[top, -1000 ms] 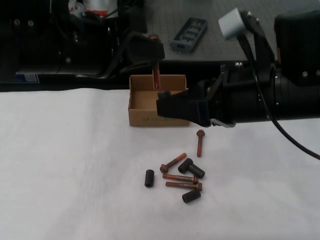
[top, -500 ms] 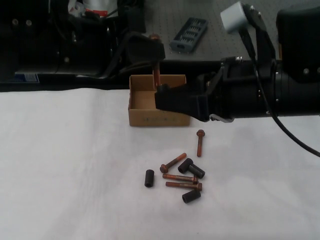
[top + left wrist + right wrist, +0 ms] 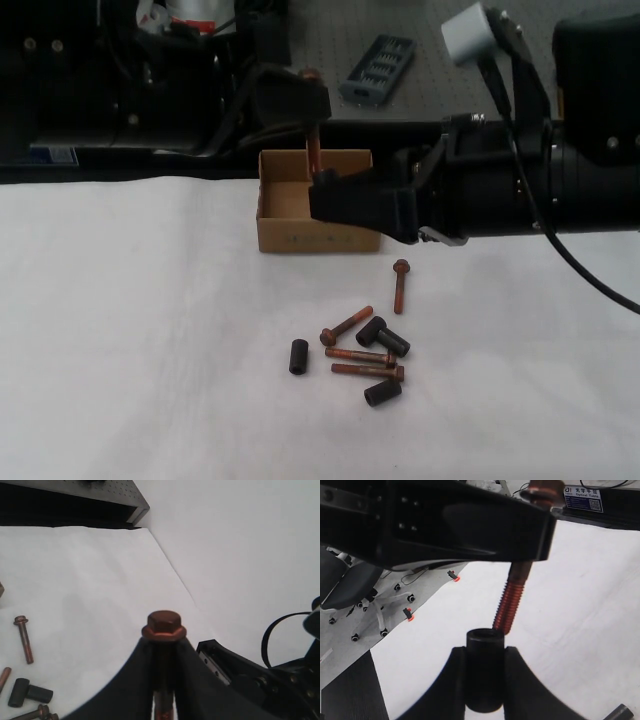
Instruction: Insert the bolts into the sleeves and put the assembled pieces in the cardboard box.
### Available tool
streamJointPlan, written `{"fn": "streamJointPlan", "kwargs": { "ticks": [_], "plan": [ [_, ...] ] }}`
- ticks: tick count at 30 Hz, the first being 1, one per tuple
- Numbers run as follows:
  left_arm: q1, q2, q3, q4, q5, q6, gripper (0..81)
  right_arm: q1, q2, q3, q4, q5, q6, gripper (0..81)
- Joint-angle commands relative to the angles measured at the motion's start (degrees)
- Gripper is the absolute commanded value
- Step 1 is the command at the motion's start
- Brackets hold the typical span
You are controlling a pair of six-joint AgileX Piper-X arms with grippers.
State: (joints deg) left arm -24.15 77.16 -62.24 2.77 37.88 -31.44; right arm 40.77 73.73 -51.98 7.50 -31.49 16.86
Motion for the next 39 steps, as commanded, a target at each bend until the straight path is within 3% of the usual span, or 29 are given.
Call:
{"fn": "streamJointPlan", "kwargs": {
  "ticks": [1,39],
  "plan": [
    [0.01,-0.97,-0.28,-1.60,1.35,0.60,0.6,-0.11,0.08,-0.18,1.18,-0.64,-0.19,2.8],
    [-0.87,-1.57,-0.28,-1.26,2.75,0.12,0.6,-0.11,0.08,-0.18,-1.98,-1.61,1.47,2.8]
  ]
}}
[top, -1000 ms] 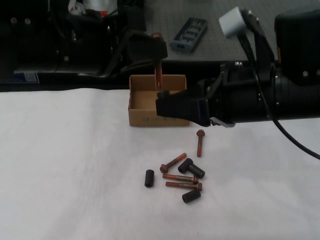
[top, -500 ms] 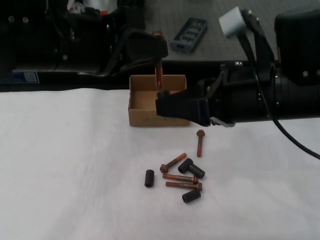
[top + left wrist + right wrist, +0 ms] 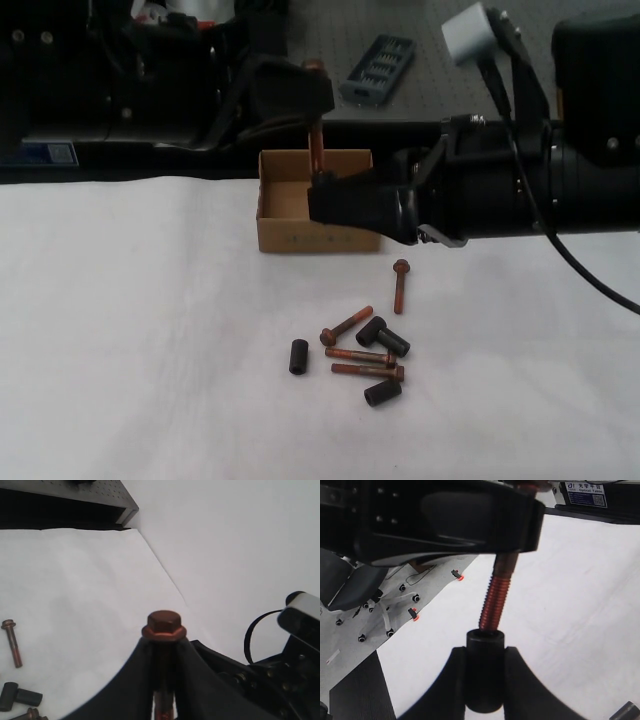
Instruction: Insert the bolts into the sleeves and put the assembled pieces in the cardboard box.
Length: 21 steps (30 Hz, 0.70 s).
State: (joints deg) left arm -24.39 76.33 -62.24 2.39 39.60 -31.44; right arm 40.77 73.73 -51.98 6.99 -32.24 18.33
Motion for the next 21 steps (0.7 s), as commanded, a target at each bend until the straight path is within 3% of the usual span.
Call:
{"fn": "streamJointPlan", "kwargs": {
  "ticks": [1,7,21],
  "plan": [
    [-1.01,-0.73,-0.28,-0.89,0.93,0.12,0.6,-0.11,0.08,-0.18,-1.48,-0.86,0.12,2.8],
    [-2.59,-0.73,-0.28,-0.89,-1.35,0.61,0.6,-0.11,0.08,-0.18,-2.29,-0.86,1.18,2.8],
    [-2.04,-0.73,-0.28,-0.80,-1.88,3.14,0.6,-1.48,0.08,-0.18,-2.19,0.77,1.41,2.8]
  ]
}}
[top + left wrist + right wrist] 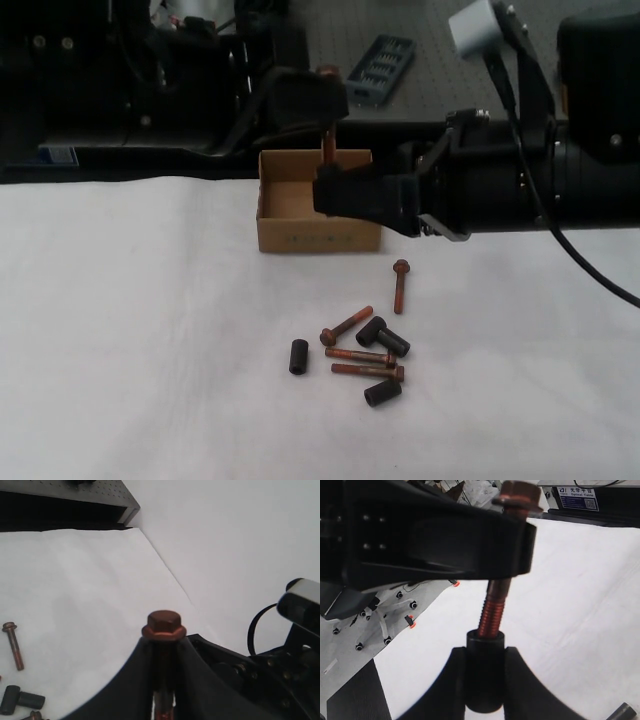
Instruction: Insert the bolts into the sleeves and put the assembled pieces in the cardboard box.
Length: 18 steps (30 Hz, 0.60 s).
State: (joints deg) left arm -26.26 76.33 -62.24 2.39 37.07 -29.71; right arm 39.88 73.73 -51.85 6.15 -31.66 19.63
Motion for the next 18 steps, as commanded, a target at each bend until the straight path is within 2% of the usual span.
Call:
{"fn": "streamJointPlan", "kwargs": {
  "ticks": [1,18],
  "plan": [
    [-0.17,-0.73,-0.28,-0.80,0.50,1.42,0.6,-0.89,0.08,-0.32,-1.34,0.19,0.11,2.8],
    [-0.17,-0.73,-0.28,5.07,-0.84,4.88,0.6,-3.24,-0.04,-0.32,-1.34,0.19,0.06,2.8]
  ]
}}
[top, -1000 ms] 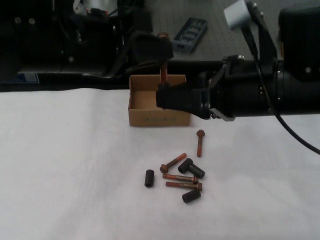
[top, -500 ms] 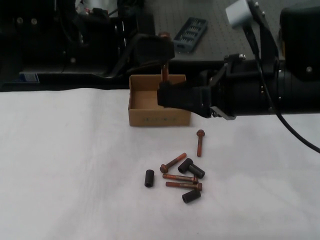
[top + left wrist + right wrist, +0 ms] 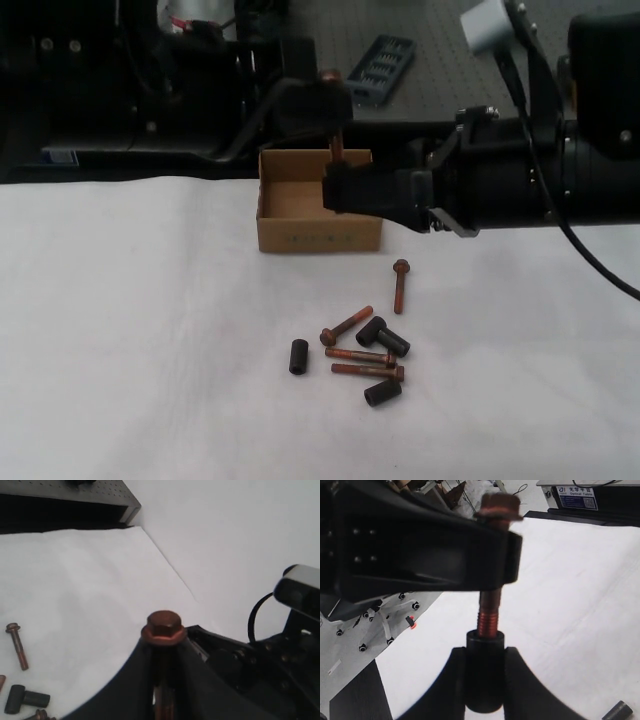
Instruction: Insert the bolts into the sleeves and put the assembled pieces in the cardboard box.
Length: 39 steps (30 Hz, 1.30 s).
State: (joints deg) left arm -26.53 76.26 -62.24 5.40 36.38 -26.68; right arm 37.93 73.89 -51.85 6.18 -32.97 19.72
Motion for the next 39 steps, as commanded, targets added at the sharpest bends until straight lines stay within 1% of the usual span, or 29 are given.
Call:
{"fn": "streamJointPlan", "kwargs": {
  "ticks": [1,6,9,13,18,19,21,23,25,27,29,35,39],
  "plan": [
    [0.10,-0.66,-0.28,2.61,-0.51,1.85,0.6,-1.38,-0.21,-0.32,-1.38,1.50,-0.34,2.8],
    [0.10,-0.66,-0.28,4.03,-3.16,1.85,0.6,-1.34,-0.21,-0.32,-2.00,1.12,-0.49,2.8],
    [0.10,-0.66,-0.28,4.02,-3.16,1.85,0.6,-1.34,-0.21,-0.32,-2.76,1.12,-0.49,2.8],
    [0.10,-0.66,-0.28,4.02,-1.84,1.85,0.6,-1.34,-0.21,-0.32,-3.17,0.92,-0.49,2.8],
    [0.10,-0.66,-0.28,4.02,1.86,3.14,0.1,-1.34,-0.21,-0.32,-3.15,-0.24,-0.49,2.8],
    [0.10,-0.66,-0.28,4.02,2.58,4.07,2.0,-1.34,-0.21,-0.32,-3.15,-0.27,-0.49,2.8],
    [0.10,-0.66,-0.28,4.02,3.49,4.94,8.1,-1.34,-0.21,-0.32,-3.15,-0.43,-0.49,2.8],
    [0.10,-0.66,-0.28,4.02,5.19,4.92,19.0,-1.34,-0.21,-0.32,-3.15,-0.43,-0.49,2.8],
    [0.57,-0.66,-0.28,4.02,5.61,4.49,28.4,-1.67,-0.21,-0.32,-3.15,-1.68,-0.95,2.8],
    [0.97,-0.66,-0.28,3.85,6.93,4.42,35.2,-1.88,-0.21,-0.32,-3.15,-1.94,-0.94,2.8],
    [1.42,-0.66,-0.28,3.85,7.97,4.42,37.0,-2.13,-0.21,-0.32,-3.15,-1.97,-0.94,2.8],
    [2.09,-0.66,-0.28,3.49,7.85,4.42,37.0,-2.11,-0.21,-0.32,-3.15,-2.55,-1.51,2.8],
    [4.33,-1.65,-0.28,3.81,7.85,4.16,37.0,-2.11,-0.21,-0.32,-2.15,-2.41,-2.83,2.8]
  ]
}}
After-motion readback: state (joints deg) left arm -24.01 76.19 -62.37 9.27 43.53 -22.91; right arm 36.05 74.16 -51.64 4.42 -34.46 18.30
